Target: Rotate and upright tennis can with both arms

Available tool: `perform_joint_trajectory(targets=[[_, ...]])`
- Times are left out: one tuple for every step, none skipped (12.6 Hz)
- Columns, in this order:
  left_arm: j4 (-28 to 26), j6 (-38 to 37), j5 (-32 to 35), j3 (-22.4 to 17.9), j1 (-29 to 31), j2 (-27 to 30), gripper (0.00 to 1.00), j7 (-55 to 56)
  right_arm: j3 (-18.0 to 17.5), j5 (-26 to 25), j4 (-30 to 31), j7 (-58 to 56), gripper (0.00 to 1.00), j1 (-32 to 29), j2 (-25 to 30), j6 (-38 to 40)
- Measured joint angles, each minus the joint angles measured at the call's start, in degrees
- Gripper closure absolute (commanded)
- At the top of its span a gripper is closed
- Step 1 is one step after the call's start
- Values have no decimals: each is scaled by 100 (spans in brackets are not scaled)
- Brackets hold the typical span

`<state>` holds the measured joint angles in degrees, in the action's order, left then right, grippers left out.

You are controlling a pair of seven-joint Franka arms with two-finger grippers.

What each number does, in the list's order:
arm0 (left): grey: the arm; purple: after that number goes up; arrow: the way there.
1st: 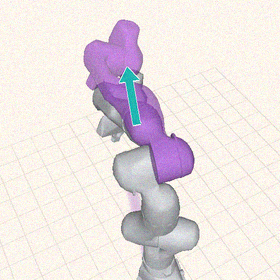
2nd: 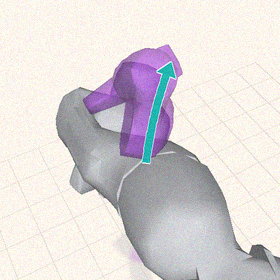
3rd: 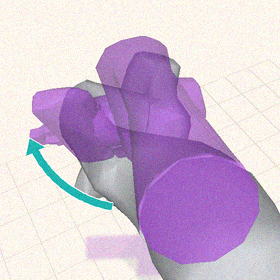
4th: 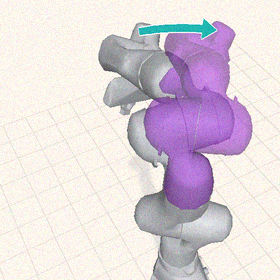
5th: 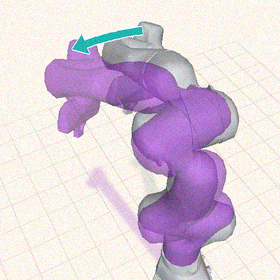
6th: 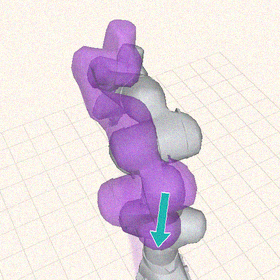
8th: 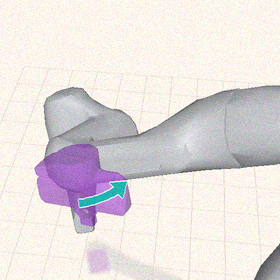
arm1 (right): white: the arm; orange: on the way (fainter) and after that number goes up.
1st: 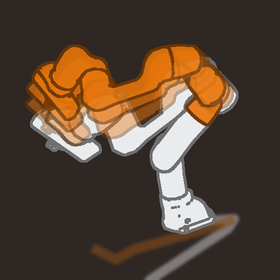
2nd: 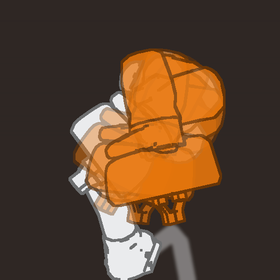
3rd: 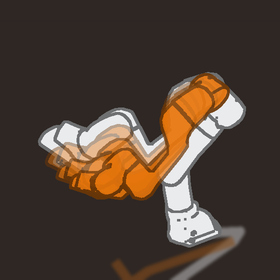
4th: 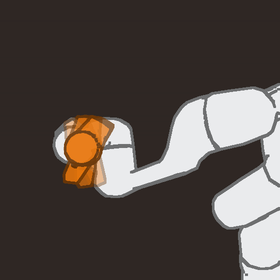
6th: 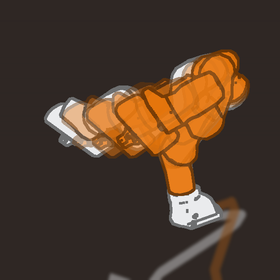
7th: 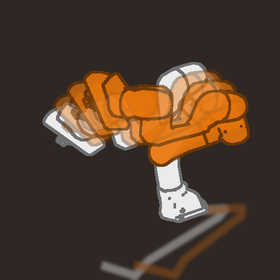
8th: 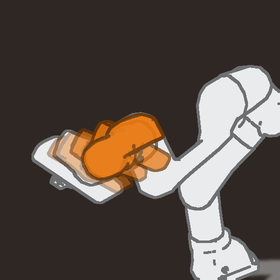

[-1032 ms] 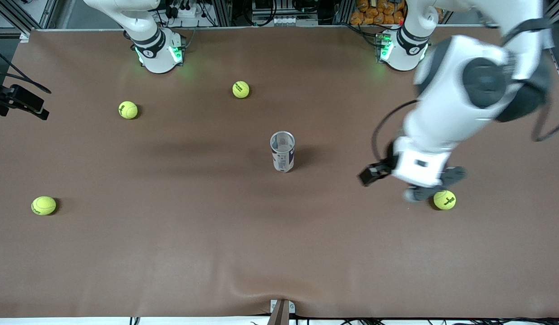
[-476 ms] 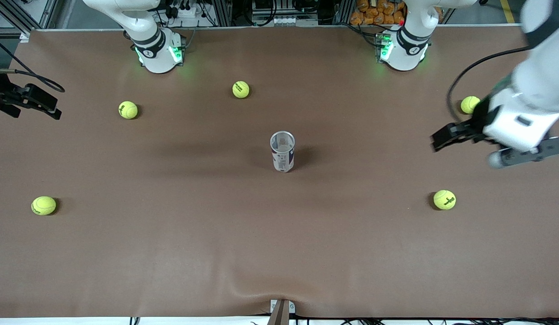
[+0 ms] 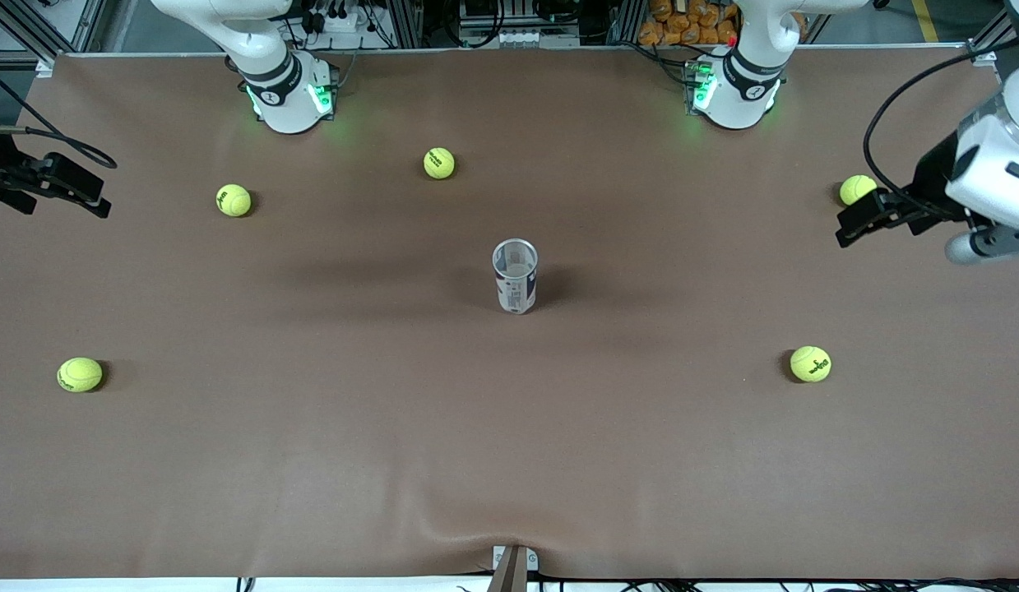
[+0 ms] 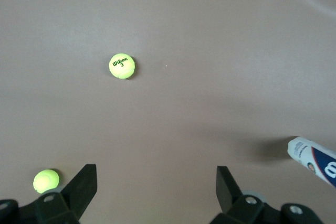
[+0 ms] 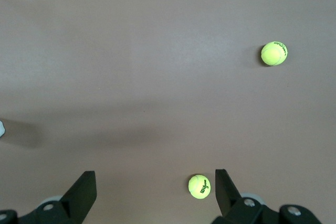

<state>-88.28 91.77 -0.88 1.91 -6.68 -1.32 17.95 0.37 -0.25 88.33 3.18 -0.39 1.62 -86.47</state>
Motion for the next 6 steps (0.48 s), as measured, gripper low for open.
perform_joint_trajectory(targets=[[-472,295,2,-26,0,290,0,-97,9,0,0,1,0,-4,0,20],[-811,488,6,-63,1,496,0,-219,17,0,1,2,0,-9,0,42],[-1008,614,7,-151,2,608,0,-333,22,0,1,4,0,-11,0,60],[-1052,695,7,-303,3,630,0,-450,25,0,1,6,0,-12,0,71],[-1047,762,7,-465,11,629,0,-650,28,0,1,8,0,-13,0,80],[-1033,792,7,-556,24,629,0,-802,29,0,1,10,0,-13,0,86]])
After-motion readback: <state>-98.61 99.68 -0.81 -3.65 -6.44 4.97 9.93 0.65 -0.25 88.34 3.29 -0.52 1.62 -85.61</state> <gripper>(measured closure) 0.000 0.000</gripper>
